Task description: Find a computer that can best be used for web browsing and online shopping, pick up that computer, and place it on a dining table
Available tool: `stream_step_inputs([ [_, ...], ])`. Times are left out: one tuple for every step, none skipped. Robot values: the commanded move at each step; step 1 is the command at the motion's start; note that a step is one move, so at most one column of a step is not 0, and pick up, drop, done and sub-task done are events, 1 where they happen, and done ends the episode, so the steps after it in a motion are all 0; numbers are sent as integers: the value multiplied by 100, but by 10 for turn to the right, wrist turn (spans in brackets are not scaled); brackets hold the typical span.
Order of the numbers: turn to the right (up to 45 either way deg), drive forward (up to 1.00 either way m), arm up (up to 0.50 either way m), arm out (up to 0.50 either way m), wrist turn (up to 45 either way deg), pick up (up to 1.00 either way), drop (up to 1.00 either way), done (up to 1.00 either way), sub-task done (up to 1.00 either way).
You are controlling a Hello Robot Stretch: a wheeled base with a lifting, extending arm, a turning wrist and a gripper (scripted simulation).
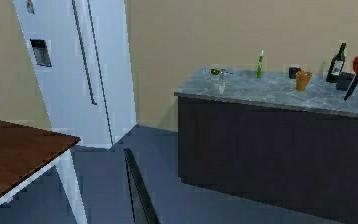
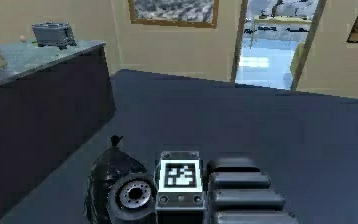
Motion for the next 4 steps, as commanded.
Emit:
stream_step_inputs([
  [0, 45, 0, 0, 0, 0, 0, 0, 0],
  [-270, 0, 0, 0, 0, 0, 0, 0, 0],
  [0, 60, 0, 0, 0, 0, 0, 0, 0],
  [-270, 0, 0, 0, 0, 0, 0, 0, 0],
])
